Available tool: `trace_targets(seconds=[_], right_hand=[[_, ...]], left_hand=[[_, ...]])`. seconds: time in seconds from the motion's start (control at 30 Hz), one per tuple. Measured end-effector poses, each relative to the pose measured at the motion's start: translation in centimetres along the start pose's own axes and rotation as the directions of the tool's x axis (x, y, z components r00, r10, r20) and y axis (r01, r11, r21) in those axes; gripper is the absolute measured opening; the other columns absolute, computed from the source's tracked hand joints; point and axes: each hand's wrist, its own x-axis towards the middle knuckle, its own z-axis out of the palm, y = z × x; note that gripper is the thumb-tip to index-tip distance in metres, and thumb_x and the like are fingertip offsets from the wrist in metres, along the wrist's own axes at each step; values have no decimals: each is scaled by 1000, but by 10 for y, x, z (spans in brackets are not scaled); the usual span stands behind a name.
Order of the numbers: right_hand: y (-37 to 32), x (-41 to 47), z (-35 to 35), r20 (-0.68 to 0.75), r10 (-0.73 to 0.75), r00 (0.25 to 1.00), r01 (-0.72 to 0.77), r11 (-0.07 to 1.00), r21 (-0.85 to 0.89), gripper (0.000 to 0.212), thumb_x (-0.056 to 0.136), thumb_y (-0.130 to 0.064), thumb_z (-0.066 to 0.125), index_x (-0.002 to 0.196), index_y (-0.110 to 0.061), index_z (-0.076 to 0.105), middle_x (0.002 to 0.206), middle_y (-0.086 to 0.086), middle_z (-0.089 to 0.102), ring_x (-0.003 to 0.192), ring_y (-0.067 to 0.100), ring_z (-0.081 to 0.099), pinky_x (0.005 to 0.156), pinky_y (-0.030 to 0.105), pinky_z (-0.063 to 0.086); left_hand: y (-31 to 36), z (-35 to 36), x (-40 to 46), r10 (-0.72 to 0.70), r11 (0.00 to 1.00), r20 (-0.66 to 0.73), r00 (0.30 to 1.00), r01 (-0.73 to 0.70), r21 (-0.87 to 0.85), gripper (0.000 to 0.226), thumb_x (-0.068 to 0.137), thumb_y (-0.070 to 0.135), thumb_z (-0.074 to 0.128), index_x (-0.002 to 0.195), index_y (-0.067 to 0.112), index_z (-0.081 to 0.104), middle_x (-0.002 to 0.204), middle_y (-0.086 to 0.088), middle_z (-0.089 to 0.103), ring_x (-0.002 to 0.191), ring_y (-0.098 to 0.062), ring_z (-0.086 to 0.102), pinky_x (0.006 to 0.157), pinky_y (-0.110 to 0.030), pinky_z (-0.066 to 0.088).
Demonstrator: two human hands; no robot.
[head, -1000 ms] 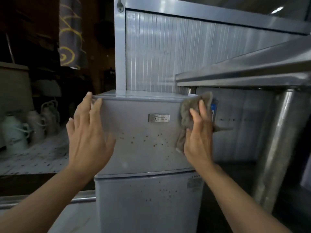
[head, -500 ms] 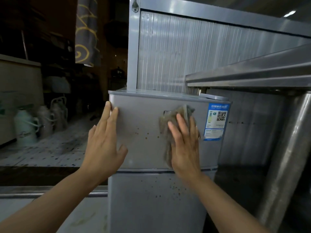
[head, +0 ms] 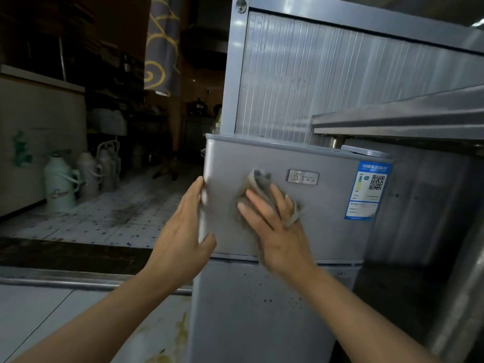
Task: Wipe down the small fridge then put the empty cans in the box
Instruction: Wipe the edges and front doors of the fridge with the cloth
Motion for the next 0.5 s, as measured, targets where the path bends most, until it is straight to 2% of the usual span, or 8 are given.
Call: trace_targets(seconds=[0.07,0.1,0.2,0.3,0.4,0.5], right_hand=[[3,41,-7,-96,61,994,-58,998,34,46,96,-14,44,139,-23,32,149,1,25,142,34,17,108,47,34],[4,60,-8,-147,110,983,-105,993,45,40,99,-17,38,139,-22,34,148,1,26,141,35,18,111,48,31],[-9,76,3,-206,190,960,-188,982,27,49,93,-11,51,139,-18,35,149,0,26,142,36,16,117,50,15],[-30,27,22,-47,17,999,-19,999,-26,69,81,-6,60,142,-21,30,151,-2,24,144,35,11,116,49,12],[-34,-4,22,93,-156,983,159,987,-26,64,82,-9,54,141,-23,34,150,-3,28,145,32,12,113,46,16],[-31,29,15,71,-183,981,184,983,-1,54,82,-10,59,133,-19,42,145,1,33,140,33,23,110,46,22]], left_hand=[[-3,-4,0,-30,997,24,999,31,-73,95,84,7,61,149,31,-5,150,21,22,134,3,29,101,-16,26],[-5,-5,0,-39,994,25,999,41,-96,96,84,6,61,149,31,-5,150,19,26,132,6,29,103,-16,25],[-12,-5,0,-71,989,31,997,74,-125,98,83,10,64,148,35,-5,145,15,36,125,7,36,100,-19,33],[-20,-4,-5,-96,986,66,993,104,-130,97,84,11,64,147,38,-5,140,16,40,119,5,43,95,-20,41],[-28,-6,-11,-118,986,106,987,130,-108,92,85,16,64,147,39,0,143,12,41,124,-4,46,100,-27,43],[-34,-13,-11,-140,987,82,987,146,-73,89,85,18,64,147,35,3,145,11,39,129,-7,42,98,-23,40]])
